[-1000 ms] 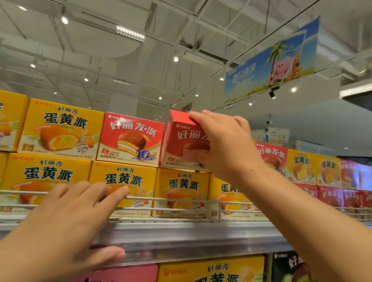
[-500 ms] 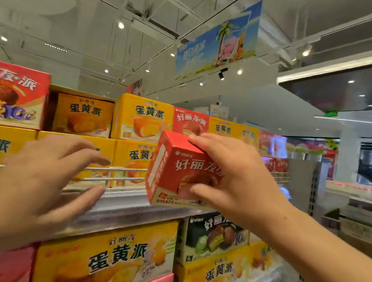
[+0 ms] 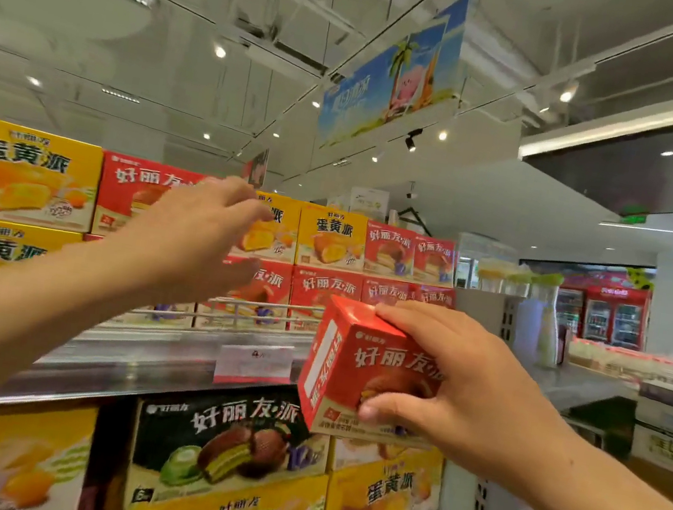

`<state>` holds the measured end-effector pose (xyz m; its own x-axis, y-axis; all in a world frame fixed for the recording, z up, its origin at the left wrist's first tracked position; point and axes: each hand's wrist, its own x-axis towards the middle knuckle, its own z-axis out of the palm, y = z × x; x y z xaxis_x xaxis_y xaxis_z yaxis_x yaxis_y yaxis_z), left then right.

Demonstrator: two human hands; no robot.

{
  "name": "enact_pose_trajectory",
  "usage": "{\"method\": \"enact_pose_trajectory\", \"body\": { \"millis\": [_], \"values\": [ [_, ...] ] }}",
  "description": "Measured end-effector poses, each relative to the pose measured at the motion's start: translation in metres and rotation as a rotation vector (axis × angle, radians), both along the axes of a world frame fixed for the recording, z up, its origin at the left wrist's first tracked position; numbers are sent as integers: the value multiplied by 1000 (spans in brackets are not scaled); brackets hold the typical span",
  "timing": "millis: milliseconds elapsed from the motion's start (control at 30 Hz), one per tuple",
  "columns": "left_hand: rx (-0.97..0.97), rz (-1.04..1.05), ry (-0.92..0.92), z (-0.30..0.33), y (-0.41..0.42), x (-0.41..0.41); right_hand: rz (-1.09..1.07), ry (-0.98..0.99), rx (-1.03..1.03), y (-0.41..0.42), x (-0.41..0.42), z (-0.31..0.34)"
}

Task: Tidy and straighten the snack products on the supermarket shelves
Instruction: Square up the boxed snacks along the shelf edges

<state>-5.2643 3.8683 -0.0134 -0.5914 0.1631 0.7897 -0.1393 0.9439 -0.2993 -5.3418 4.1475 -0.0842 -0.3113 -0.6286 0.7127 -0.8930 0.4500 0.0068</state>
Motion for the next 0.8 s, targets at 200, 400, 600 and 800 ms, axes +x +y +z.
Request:
{"method": "enact_pose_trajectory", "body": {
  "millis": [200,400,600,800],
  "values": [
    [-8,233,-17,29,-3,-45,75,3,9,12,-34,3],
    [53,414,-86,38,-8,-59,139,-23,3,13,-50,4],
    [58,361,18,37,-8,-64,147,-20,30,15,-60,0],
    [57,278,67,40,-1,-59,165,-25,6,12,-69,-6]
  ]
}}
